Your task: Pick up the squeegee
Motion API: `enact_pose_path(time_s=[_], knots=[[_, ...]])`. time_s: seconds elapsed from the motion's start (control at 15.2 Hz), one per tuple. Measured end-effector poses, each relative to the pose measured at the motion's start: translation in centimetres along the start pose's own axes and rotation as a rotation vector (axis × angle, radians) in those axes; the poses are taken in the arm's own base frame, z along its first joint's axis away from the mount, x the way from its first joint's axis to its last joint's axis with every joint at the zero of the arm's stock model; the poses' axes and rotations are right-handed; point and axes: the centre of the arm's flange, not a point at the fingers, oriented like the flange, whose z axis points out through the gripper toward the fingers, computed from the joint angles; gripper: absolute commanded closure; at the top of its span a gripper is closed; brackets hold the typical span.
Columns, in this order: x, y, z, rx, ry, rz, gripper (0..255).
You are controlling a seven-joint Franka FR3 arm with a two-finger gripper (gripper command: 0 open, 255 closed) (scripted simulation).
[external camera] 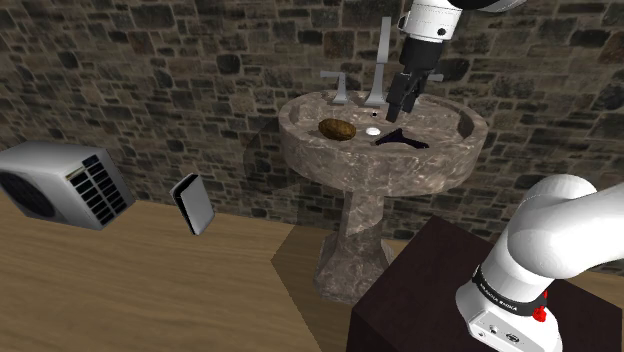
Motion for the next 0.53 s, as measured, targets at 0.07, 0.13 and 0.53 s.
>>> enact_pose_path(time_s=[0.07, 0.13, 0.53], knots=[[0.0, 0.0, 0.0, 0.000, 0.000, 0.000, 0], [0.1, 0.6, 0.3, 0.004, -0.002, 0.001, 0], [1.1, 7.9, 3.1, 0.045, -0.022, 0.007, 0]])
